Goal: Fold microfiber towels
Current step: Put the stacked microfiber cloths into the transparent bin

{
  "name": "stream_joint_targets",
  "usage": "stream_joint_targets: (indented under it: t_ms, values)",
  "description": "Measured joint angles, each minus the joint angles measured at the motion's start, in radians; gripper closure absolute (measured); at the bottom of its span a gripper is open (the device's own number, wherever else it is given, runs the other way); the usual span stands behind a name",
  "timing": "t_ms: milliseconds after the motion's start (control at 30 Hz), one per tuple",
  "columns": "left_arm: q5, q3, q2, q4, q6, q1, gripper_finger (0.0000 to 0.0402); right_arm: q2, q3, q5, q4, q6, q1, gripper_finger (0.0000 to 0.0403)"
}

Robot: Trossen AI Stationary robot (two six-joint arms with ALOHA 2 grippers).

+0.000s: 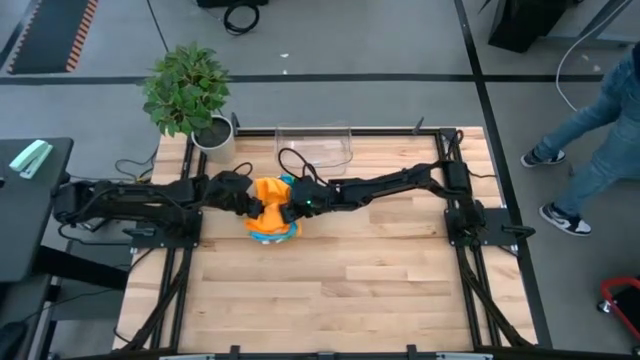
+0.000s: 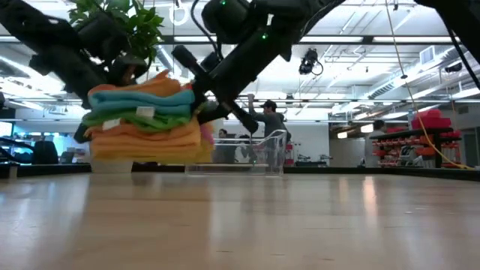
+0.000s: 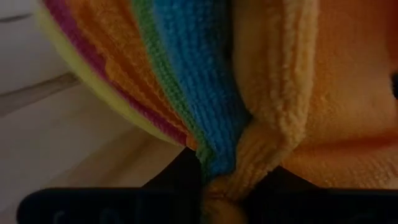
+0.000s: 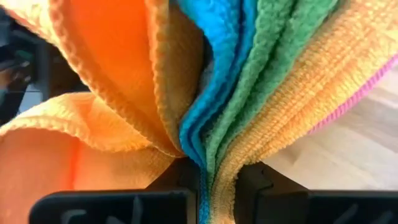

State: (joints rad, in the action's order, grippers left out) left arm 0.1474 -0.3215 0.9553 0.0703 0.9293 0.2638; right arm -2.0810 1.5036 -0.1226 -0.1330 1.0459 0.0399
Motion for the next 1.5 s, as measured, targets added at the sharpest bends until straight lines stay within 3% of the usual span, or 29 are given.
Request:
stream_joint_targets:
  t_ms: [433,633,833,1100,1233,1400,1500]
  values:
    - [-0.192,-0.24,-0.019,0.157,-0.004,-0.142,0.0328,0.15,0.002,-0.047,-0.169,-0.073,-0.03,0.0352]
    - [-0.223,-0.354,0.019,0.181,-0.064,-0.08,0.0328,0.25,0.004,-0.074,-0.224,-0.124,0.012,0.0352]
    - [-0.191,-0.5,0.169,0.174,-0.158,0.035,0.0328,0.31,0.005,-0.068,-0.315,-0.204,0.098,0.0352]
    - [-0.085,-0.739,0.464,0.226,-0.268,0.199,0.0328,0.312,0.005,0.027,-0.389,-0.338,0.266,0.0352]
    - [-0.076,-0.817,0.552,0.236,-0.253,0.233,0.0328,0.311,0.005,0.168,-0.412,-0.435,0.372,0.0352]
    - [-0.133,-0.855,0.617,0.206,-0.128,0.239,0.0328,0.31,0.005,0.248,-0.44,-0.572,0.485,0.0352]
    - [-0.166,-0.852,0.665,0.101,-0.009,0.231,0.0328,0.31,0.005,0.281,-0.443,-0.654,0.54,0.0352]
